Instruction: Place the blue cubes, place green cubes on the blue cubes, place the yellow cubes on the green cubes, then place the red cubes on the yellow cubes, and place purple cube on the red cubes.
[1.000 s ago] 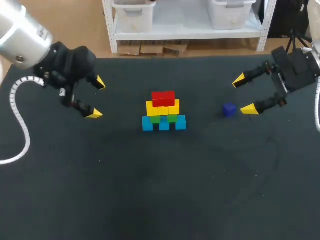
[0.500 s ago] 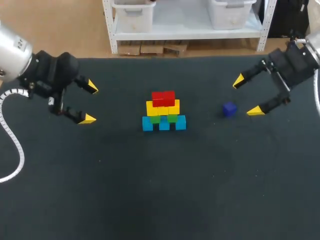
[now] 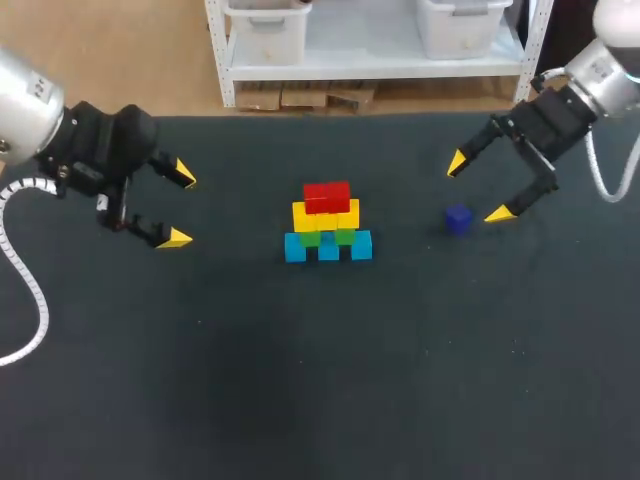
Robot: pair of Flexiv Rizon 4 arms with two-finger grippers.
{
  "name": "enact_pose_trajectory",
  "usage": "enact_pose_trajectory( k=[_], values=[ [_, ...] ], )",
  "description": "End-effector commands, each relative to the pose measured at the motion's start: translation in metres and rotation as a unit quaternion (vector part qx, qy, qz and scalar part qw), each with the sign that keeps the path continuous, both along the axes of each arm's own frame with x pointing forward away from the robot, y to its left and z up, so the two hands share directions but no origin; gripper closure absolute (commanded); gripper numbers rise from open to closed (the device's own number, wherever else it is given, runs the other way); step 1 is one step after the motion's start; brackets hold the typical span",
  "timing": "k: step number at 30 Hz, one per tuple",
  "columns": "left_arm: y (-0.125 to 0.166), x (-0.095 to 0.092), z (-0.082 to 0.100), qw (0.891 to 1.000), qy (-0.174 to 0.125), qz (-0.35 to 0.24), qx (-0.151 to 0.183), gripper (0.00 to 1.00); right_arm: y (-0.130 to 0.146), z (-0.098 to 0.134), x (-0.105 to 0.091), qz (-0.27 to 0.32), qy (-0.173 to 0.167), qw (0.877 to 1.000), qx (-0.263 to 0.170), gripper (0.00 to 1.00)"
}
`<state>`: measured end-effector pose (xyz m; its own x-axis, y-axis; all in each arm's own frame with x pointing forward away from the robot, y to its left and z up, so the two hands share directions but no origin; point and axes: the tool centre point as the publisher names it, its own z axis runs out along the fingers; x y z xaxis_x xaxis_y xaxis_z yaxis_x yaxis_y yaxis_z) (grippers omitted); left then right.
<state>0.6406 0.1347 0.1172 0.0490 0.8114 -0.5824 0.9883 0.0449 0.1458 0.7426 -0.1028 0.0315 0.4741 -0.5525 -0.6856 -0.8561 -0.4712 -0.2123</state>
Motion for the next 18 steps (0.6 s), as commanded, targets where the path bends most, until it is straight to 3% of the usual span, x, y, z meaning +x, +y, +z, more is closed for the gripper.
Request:
enact_pose_trajectory(
  k=[1,12,14,18],
  values=[
    [0.001,-0.001,0.0,1.0,-0.002,-0.001,-0.002,0.0,0.004,-0.015,0.024,0.038,0.04,0.998,-0.004,0.0],
    [0.001,-0.001,0.0,1.0,-0.002,-0.001,-0.002,0.0,-0.004,-0.023,0.022,0.017,0.037,0.999,0.01,0.0],
    [0.001,-0.001,0.0,1.0,-0.002,-0.001,-0.002,0.0,-0.004,-0.022,0.018,0.016,0.038,0.999,0.013,0.11],
    [0.001,-0.001,0.0,1.0,-0.002,-0.001,-0.002,0.0,-0.004,-0.022,0.01,0.013,0.041,0.999,0.022,0.09]
  ],
)
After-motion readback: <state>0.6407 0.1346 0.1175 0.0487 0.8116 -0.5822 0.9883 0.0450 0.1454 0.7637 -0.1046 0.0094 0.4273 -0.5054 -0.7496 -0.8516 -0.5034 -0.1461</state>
